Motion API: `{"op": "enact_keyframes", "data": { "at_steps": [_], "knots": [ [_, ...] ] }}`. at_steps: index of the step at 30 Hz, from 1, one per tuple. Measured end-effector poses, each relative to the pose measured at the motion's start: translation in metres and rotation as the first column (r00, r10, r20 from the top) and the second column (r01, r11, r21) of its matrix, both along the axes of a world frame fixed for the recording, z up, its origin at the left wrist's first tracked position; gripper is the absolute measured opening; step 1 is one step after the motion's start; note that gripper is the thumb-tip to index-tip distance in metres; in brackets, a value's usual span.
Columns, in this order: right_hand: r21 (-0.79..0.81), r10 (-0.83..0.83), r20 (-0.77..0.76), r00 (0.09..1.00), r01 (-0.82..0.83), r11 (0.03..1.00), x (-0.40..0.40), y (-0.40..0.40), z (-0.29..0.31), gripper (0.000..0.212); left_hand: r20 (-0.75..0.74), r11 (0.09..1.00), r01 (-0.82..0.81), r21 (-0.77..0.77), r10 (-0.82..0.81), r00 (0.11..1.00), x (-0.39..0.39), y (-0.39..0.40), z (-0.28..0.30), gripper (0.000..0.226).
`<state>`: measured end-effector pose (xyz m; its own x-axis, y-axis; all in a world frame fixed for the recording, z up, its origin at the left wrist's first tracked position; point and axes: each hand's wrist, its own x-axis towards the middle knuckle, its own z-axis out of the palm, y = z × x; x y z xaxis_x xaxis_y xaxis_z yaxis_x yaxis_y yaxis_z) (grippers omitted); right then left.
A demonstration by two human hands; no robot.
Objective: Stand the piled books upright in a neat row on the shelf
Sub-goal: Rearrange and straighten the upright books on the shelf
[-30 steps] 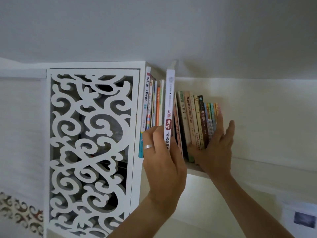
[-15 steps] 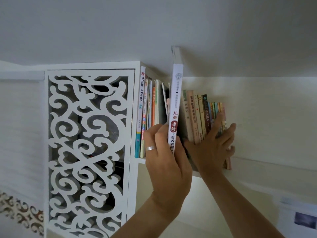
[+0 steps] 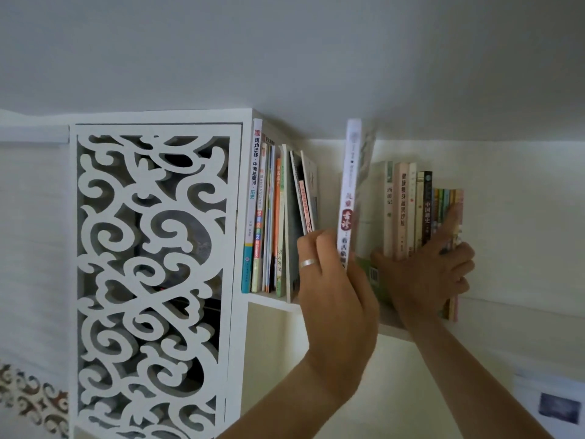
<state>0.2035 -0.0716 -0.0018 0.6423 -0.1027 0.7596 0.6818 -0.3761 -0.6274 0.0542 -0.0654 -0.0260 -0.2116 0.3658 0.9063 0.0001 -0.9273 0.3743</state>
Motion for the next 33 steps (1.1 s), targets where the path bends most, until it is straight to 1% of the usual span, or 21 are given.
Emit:
{"op": "enact_keyframes", "data": {
  "at_steps": [3,5,6,8,10,11,12,14,16,19,21,23,24,26,28,29,30,31,32,33],
  "knots": [
    [-0.018,0.006,0.009,1.0,-0.006,1.0,-0.001,-0.002,-0.002,0.142,-0.151,0.974,-0.069,-0.214,0.037,0.988,0.023,0.035,0.002,0.028],
    [-0.044,-0.001,0.02,1.0,0.001,0.999,-0.002,-0.003,-0.003,0.143,-0.185,0.952,-0.091,-0.292,0.037,0.982,0.034,0.057,0.005,0.037],
    [-0.055,-0.007,0.03,1.0,0.009,0.998,-0.002,-0.004,-0.004,0.143,-0.172,0.953,-0.104,-0.284,0.056,0.984,0.038,0.065,0.005,0.042],
    [-0.071,-0.014,0.043,0.999,0.017,0.997,-0.002,-0.004,-0.005,0.143,-0.161,0.966,-0.17,-0.196,0.139,0.977,0.044,0.081,0.001,0.049],
    [-0.071,-0.018,0.044,0.999,0.021,0.997,-0.001,-0.004,-0.006,0.143,-0.236,0.955,-0.284,-0.084,0.258,0.937,0.047,0.094,-0.008,0.05],
    [-0.068,-0.023,0.042,0.999,0.025,0.997,-0.001,-0.004,-0.006,0.143,-0.285,0.943,-0.332,-0.036,0.309,0.907,0.048,0.099,-0.01,0.056],
    [-0.067,-0.028,0.04,0.999,0.031,0.997,-0.001,-0.003,-0.006,0.144,-0.326,0.933,-0.36,-0.008,0.338,0.883,0.048,0.103,-0.012,0.064],
    [-0.066,-0.033,0.038,0.999,0.035,0.997,-0.004,-0.001,-0.005,0.144,-0.364,0.931,-0.365,0.011,0.343,0.866,0.05,0.105,-0.012,0.076],
    [-0.064,-0.027,0.037,0.999,0.029,0.998,-0.012,0.004,-0.004,0.143,-0.364,0.94,-0.339,0.033,0.327,0.872,0.048,0.103,-0.012,0.079],
    [-0.107,0.007,0.043,0.999,-0.003,0.994,-0.031,0.016,-0.004,0.144,-0.315,0.966,-0.248,0.068,0.257,0.914,0.041,0.102,-0.013,0.065],
    [-0.196,0.024,0.062,0.998,-0.011,0.981,-0.044,0.024,-0.004,0.141,-0.28,0.978,-0.204,0.053,0.21,0.937,0.039,0.102,-0.013,0.058],
    [-0.304,0.046,0.079,0.996,-0.02,0.953,-0.048,0.025,-0.001,0.133,-0.268,0.977,-0.212,0.015,0.208,0.941,0.038,0.1,-0.011,0.059],
    [-0.347,0.083,0.071,0.994,-0.053,0.936,-0.047,0.022,0.002,0.13,-0.284,0.974,-0.224,0.01,0.218,0.934,0.038,0.098,-0.01,0.061],
    [-0.385,0.209,0.028,0.977,-0.183,0.905,-0.037,0.008,0.005,0.131,-0.344,0.971,-0.238,-0.001,0.223,0.912,0.036,0.096,-0.007,0.064],
    [-0.328,0.351,-0.067,0.934,-0.353,0.876,-0.024,-0.007,0.003,0.141,-0.367,0.972,-0.226,-0.062,0.188,0.911,0.031,0.089,-0.004,0.065],
    [-0.279,0.409,-0.129,0.903,-0.429,0.859,-0.02,-0.012,0.0,0.144,-0.38,0.974,-0.19,-0.123,0.131,0.916,0.028,0.086,-0.002,0.066],
    [-0.253,0.445,-0.176,0.878,-0.478,0.841,-0.019,-0.014,-0.002,0.144,-0.413,0.97,-0.165,-0.178,0.079,0.907,0.026,0.083,0.002,0.062],
    [-0.252,0.461,-0.195,0.866,-0.498,0.83,-0.019,-0.013,-0.004,0.14,-0.447,0.963,-0.156,-0.22,0.043,0.893,0.025,0.082,0.006,0.053],
    [-0.261,0.46,-0.195,0.866,-0.498,0.827,-0.02,-0.012,-0.006,0.134,-0.45,0.955,-0.126,-0.27,-0.009,0.893,0.024,0.082,0.009,0.043],
    [-0.257,0.459,-0.184,0.869,-0.493,0.831,-0.02,-0.009,-0.007,0.127,-0.42,0.941,-0.07,-0.332,-0.081,0.904,0.022,0.081,0.013,0.038]
  ]
}}
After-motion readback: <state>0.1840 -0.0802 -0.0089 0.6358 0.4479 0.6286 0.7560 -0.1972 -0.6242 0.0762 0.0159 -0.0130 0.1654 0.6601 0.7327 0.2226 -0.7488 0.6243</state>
